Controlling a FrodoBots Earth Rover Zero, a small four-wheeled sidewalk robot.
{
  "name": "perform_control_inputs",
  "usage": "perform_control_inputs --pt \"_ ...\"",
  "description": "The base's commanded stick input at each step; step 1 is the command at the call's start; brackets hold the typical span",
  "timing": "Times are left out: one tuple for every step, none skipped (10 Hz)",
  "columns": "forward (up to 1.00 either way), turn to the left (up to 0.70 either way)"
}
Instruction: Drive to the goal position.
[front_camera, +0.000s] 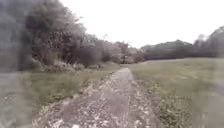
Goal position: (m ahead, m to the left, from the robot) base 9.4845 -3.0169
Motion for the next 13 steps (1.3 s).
perform_control_inputs --pt "0.85 0.01" --pt "0.85 0.01" --pt "0.85 0.01" --pt "0.85 0.01" --pt "0.85 0.01" --pt "0.85 0.01" --pt "0.85 0.01" --pt "0.85 0.01" --pt "0.85 -0.13" --pt "0.85 -0.22" --pt "0.85 -0.31" --pt "0.85 -0.33" --pt "0.85 -0.33"
